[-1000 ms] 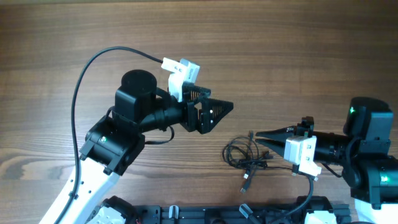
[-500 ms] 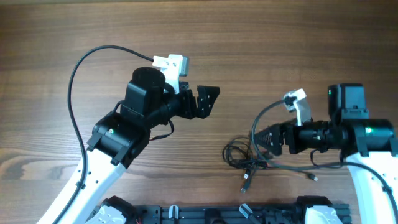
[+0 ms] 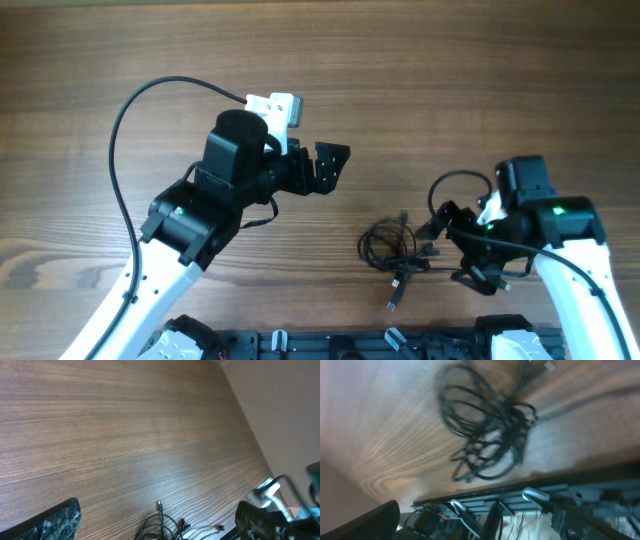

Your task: Untangle cables

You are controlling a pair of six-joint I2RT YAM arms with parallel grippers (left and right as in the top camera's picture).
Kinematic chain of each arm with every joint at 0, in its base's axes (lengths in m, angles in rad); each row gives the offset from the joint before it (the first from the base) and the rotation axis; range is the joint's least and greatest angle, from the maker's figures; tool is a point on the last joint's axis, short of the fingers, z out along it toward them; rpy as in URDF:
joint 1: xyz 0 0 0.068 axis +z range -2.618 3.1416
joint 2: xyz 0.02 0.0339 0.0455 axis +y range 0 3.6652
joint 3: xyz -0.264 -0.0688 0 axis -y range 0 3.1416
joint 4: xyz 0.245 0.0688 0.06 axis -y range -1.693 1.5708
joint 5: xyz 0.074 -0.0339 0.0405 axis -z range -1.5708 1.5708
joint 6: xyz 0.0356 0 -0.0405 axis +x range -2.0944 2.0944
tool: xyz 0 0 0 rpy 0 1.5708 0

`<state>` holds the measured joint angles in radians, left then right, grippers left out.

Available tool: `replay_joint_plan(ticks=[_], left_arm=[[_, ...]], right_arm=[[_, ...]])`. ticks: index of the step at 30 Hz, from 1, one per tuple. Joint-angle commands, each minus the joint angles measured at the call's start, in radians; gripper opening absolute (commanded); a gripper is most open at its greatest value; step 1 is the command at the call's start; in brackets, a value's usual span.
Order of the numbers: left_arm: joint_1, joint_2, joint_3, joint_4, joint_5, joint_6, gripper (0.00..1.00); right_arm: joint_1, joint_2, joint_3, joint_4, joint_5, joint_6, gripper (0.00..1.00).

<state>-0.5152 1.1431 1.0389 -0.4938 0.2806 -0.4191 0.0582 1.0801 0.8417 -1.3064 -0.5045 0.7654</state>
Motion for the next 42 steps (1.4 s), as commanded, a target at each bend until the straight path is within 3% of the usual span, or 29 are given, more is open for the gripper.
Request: replay_joint_plan(ticks=[1,5,8,10,13,19,23,26,29,31,34,36,42], left_arm=[[0.003,0.006,0.003,0.003,-0.013,0.023,1.0],[0.003,0.006,0.003,0.003,-0.013,0.023,1.0],[0.003,0.006,0.003,0.003,-0.013,0.023,1.0],[0.003,0.006,0.003,0.003,-0.013,0.023,1.0],[0.003,0.006,0.003,0.003,-0.013,0.023,1.0],[0.003,0.005,0.003,0.007,0.046,0.019,1.0],[0.003,0.005,0.003,0.037,0.097,0.019,1.0],[0.003,0.005,0.003,0.036,0.092,0.02,1.0],[0.003,0.006,0.003,0.019,-0.031,0.033,1.0],[0.002,0.005,0.003,0.018,-0.03,0.131,1.0],[0.002,0.006,0.003,0.019,0.134,0.257,1.0],[0.0,0.006,0.003,0.018,0.185,0.259,1.0],[-0.024,0.039,0.003,0.002,0.193,0.315,0.99]], right_arm=[[0.06,0.003,-0.107,0.069,-0.02,0.18,0.97],[0.114,0.003,-0.217,0.262,-0.049,0.314,0.85],[0.147,0.003,-0.297,0.375,-0.039,0.425,0.67],[0.148,0.003,-0.328,0.465,-0.033,0.45,0.46],[0.147,0.003,-0.33,0.582,0.048,0.407,0.04],[0.147,0.003,-0.227,0.905,-0.085,0.029,0.05],[0.147,-0.005,-0.09,0.97,-0.13,-0.151,0.05],[0.146,-0.005,-0.018,0.969,-0.155,-0.164,0.04],[0.146,-0.005,0.021,0.97,-0.221,-0.161,0.05],[0.146,-0.005,0.021,0.969,-0.242,-0.161,0.05],[0.146,-0.005,0.021,0.986,-0.33,-0.192,0.05],[0.146,-0.005,0.021,1.015,-0.401,-0.219,0.04],[0.146,-0.005,0.021,1.086,-0.467,-0.212,0.04]])
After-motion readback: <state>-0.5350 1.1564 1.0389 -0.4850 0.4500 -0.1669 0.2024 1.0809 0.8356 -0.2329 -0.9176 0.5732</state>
